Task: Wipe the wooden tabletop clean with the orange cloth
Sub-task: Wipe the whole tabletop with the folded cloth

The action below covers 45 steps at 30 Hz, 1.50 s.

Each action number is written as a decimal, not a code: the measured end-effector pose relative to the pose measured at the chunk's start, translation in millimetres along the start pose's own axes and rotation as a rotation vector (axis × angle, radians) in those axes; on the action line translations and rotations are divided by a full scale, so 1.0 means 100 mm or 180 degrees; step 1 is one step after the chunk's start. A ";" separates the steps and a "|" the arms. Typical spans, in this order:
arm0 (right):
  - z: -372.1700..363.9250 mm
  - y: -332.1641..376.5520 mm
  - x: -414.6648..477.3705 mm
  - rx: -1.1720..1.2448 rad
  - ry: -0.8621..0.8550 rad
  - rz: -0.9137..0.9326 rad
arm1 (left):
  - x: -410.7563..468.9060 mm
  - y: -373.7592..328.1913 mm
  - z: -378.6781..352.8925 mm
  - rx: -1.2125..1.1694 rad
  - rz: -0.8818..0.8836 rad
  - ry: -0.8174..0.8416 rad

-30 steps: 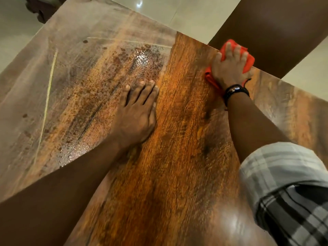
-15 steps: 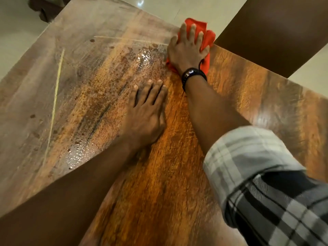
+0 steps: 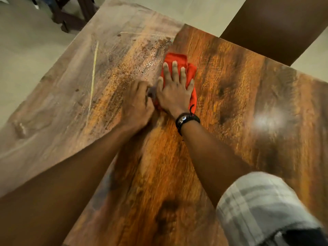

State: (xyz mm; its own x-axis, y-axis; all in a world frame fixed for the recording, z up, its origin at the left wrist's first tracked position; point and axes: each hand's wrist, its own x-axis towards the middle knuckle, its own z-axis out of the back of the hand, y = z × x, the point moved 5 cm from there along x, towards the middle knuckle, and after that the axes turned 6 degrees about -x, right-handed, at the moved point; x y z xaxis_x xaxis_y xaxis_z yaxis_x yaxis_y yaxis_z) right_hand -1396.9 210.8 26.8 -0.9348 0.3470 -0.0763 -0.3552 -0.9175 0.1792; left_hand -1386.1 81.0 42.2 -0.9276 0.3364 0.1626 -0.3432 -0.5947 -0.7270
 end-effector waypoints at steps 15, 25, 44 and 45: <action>-0.09 0.09 -0.41 0.0082 -0.0203 -0.0449 | -0.63 0.42 0.24 0.1322 -0.0390 0.0732; -0.05 0.10 -0.16 -0.0098 -0.0101 -0.0510 | -0.64 0.39 0.24 0.1321 -0.0282 0.0742; -0.24 0.18 -1.65 -0.0057 -0.0407 -0.0119 | -0.64 0.36 0.27 0.1300 -0.0380 0.0620; -0.21 0.10 -1.44 -0.0071 -0.0386 -0.0162 | -0.65 0.36 0.27 0.1303 -0.0380 0.0643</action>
State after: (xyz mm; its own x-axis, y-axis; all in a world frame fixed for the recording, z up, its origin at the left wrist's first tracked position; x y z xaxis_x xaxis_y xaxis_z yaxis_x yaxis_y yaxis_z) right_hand -1265.9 148.0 18.9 -0.9101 0.4130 0.0348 -0.4032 -0.9017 0.1563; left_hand -1342.6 18.2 22.9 -0.8447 0.5312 0.0664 -0.5134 -0.7686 -0.3817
